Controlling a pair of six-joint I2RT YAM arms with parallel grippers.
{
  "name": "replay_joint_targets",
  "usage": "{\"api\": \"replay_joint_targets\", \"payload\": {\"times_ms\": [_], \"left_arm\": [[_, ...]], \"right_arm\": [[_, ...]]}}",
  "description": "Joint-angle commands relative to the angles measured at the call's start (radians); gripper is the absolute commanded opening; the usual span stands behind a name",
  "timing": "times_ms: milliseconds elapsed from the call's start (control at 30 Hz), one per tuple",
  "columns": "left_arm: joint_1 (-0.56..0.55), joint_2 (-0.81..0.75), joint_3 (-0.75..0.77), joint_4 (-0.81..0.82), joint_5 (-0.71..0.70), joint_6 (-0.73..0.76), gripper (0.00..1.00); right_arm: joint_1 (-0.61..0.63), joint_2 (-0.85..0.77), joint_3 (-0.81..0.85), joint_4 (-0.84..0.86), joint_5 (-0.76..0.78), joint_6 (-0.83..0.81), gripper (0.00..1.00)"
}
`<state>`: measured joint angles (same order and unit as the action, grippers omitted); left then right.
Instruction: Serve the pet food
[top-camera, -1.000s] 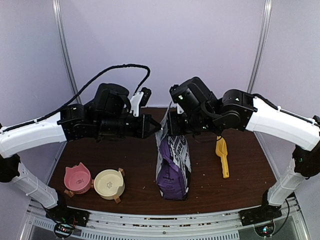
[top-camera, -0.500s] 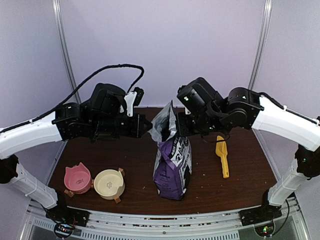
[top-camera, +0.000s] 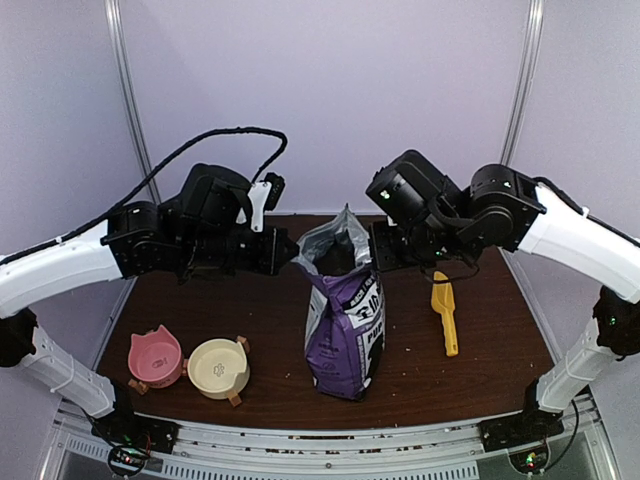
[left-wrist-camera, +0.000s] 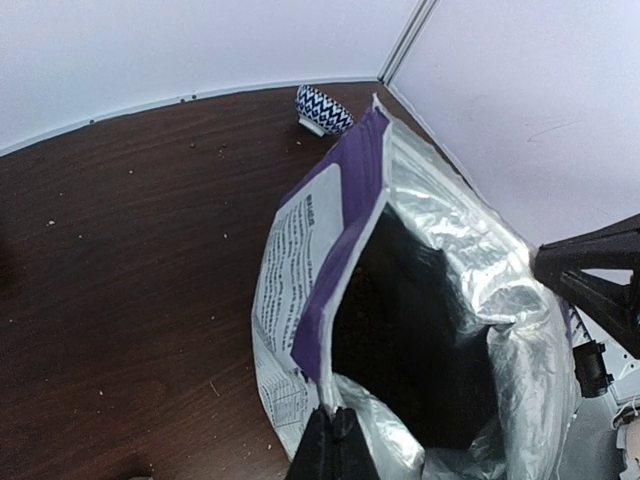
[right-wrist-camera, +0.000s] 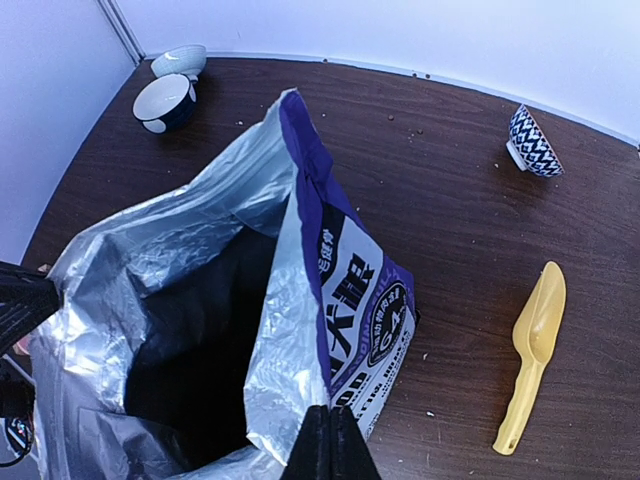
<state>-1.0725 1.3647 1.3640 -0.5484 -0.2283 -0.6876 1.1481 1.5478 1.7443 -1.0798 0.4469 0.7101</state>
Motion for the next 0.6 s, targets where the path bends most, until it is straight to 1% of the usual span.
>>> {"api": "replay_joint_targets", "payload": {"times_ms": [0, 233, 367, 567], "left_arm": [[0.026, -0.046, 0.062, -0.041, -0.114, 0.037, 0.00], [0.026, -0.056, 0.122, -0.041, -0.081, 0.068, 0.00], [0.026, -0.049, 0.093, -0.046, -0.085, 0.066, 0.00], [0.031, -0.055, 0.010, -0.060, -0.084, -0.006, 0.00]], "right_arm": [[-0.010, -0.053, 0.035, -0.133, 0.140, 0.029, 0.00], [-0.010, -0.066, 0.080, -0.145, 0.147, 0.019, 0.00], [-0.013, -0.065, 0.047, -0.108, 0.144, 0.009, 0.00], [-0.031, -0.051, -0.032, -0.046, 0.094, 0.017, 0.00]]}}
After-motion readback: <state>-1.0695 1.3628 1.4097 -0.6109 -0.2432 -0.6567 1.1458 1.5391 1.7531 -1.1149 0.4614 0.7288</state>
